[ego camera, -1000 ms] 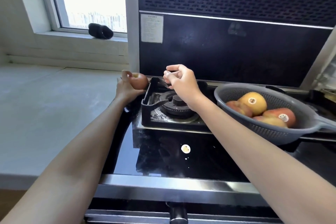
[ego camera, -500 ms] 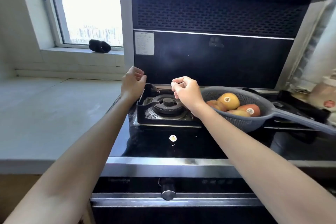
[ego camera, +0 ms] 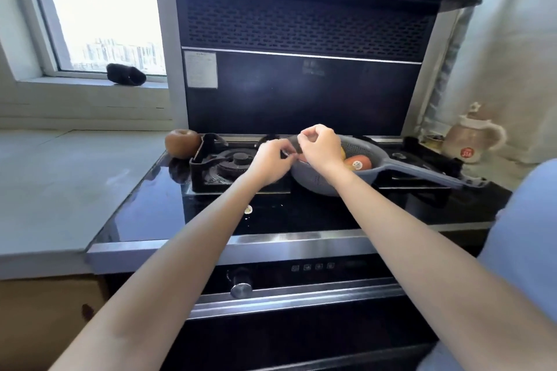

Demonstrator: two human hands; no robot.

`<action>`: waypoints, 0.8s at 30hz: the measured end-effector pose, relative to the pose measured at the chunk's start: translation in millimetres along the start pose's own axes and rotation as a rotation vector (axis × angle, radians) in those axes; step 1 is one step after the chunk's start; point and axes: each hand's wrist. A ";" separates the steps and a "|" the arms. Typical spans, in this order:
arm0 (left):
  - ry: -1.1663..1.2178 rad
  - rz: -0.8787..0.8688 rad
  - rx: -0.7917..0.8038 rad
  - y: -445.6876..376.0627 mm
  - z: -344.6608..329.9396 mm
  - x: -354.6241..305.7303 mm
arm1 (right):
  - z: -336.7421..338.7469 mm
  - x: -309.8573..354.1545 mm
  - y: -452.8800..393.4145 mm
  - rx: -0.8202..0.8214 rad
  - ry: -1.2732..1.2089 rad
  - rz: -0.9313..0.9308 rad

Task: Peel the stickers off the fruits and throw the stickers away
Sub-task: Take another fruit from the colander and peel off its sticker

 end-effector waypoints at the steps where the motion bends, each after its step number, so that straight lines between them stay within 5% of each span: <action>1: 0.017 0.004 0.000 1.3 -4.2 -0.1 | 3.8 -3.3 -0.8 -0.014 0.070 -0.008; 8: 0.149 0.062 0.058 4.1 -6.5 6.1 | 30.0 -19.3 -17.5 0.064 0.282 -0.203; 15: 0.146 0.034 0.063 3.6 -5.7 7.6 | 46.9 -10.3 -25.4 0.486 0.786 -0.183; 19: 0.130 0.035 0.077 3.7 -4.9 7.6 | 49.5 -6.6 -26.1 0.697 0.874 -0.199; 24: 0.142 0.037 0.074 4.0 -6.0 7.7 | 43.1 -20.5 -32.0 0.625 0.830 -0.257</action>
Point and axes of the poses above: each hand's wrist, its own y-axis away from the middle knuckle, its own z-axis out of the back of the hand, x = y × z, and after that the axes turned 6 degrees about y, right-handed
